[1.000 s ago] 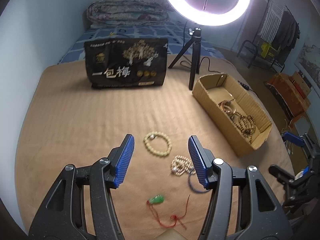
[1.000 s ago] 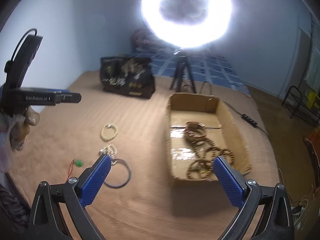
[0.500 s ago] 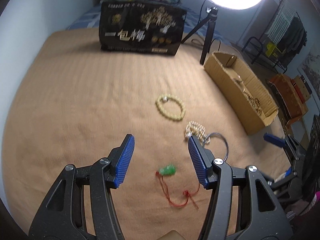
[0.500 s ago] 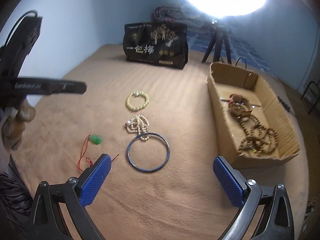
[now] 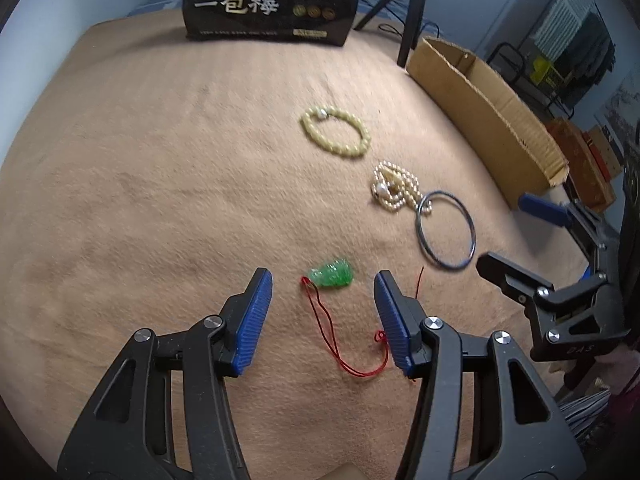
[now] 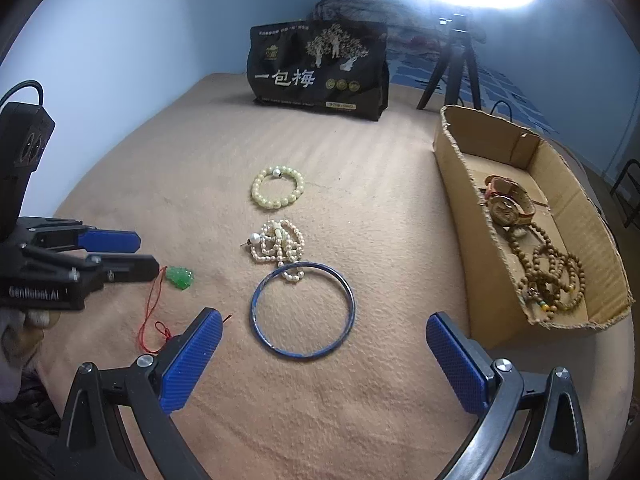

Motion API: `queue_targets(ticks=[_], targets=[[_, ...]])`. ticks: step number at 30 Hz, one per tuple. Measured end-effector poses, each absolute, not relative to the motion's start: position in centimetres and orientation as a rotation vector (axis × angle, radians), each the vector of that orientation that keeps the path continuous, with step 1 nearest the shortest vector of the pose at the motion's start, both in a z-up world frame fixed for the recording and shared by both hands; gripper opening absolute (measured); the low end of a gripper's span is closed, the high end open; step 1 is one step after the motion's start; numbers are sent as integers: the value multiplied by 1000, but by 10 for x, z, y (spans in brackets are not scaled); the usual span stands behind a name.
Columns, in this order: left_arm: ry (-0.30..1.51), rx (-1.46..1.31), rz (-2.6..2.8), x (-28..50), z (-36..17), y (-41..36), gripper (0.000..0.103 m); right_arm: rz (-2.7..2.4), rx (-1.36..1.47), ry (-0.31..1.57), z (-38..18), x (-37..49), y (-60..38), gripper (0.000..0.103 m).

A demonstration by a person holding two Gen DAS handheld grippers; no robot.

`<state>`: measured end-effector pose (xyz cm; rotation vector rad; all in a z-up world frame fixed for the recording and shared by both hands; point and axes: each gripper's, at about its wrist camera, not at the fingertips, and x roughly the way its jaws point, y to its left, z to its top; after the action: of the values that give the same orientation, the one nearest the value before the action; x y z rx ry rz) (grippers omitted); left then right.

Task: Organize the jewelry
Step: 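Move the left tool to the green jade pendant and grasp it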

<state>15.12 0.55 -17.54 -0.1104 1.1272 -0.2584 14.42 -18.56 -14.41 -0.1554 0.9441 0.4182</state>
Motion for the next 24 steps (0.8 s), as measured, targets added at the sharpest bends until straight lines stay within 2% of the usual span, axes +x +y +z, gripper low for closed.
queue_targets(ticks=[16, 19, 24], targets=[[1141, -111, -221, 153, -195, -1, 52, 448, -233, 974, -165, 151, -164, 103], [1143, -100, -208, 157, -197, -5, 43, 443, -235, 984, -169, 154, -162, 103], [1138, -78, -182, 160, -198, -10, 36, 435, -235, 999, -176, 158, -159, 103]])
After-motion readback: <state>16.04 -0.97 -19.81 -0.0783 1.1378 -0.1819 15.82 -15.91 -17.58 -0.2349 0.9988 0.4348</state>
